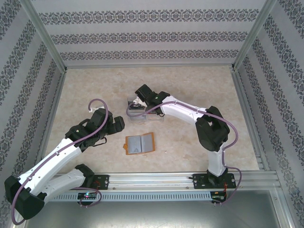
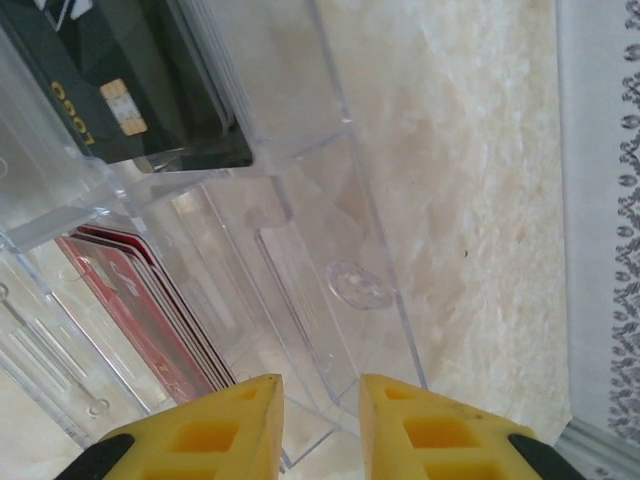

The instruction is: Take the credit cards out of the card holder

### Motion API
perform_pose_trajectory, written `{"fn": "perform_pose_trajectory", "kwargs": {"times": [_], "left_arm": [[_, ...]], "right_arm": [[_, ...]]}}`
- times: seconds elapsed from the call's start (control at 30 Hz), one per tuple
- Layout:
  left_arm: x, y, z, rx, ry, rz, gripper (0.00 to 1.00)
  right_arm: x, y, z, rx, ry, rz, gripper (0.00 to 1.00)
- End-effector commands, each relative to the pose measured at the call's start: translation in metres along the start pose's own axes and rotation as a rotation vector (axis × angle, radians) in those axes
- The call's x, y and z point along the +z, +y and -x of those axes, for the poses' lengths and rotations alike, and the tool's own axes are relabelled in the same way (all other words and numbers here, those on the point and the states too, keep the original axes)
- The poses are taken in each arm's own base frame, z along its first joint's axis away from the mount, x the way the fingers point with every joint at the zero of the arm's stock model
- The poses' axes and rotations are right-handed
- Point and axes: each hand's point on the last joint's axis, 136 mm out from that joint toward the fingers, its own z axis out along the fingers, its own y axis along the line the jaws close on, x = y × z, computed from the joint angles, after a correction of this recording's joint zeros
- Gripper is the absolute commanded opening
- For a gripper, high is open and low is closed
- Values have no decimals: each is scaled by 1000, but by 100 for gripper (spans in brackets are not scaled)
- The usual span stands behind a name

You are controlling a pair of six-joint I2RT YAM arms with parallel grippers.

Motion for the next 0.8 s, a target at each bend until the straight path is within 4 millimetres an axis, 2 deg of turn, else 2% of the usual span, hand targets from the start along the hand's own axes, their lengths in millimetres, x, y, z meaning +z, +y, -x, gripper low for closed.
{"fn": "perform_pose_trajectory", "kwargs": {"times": [0.0, 0.1, 0.17, 0.3, 0.5, 0.77], "left_arm": [[2, 5, -5, -1, 19, 3, 100], [5, 1, -8, 0, 32, -16, 100], [8, -3, -10, 0, 47, -28, 100], [16, -14, -18, -2, 110, -59, 100], [36, -33, -40, -20, 254, -109, 93], [58, -42, -70, -48, 406, -122, 81]], "right_arm": [[-34, -17, -5, 212, -38, -15, 27], [-55, -11, -7, 384, -89, 53, 27], [-68, -2, -9, 509, -118, 129, 31], [-83, 28, -15, 738, -136, 307, 39], [-81, 77, -37, 943, -61, 462, 41], [-72, 143, -54, 1100, 17, 650, 43]]}}
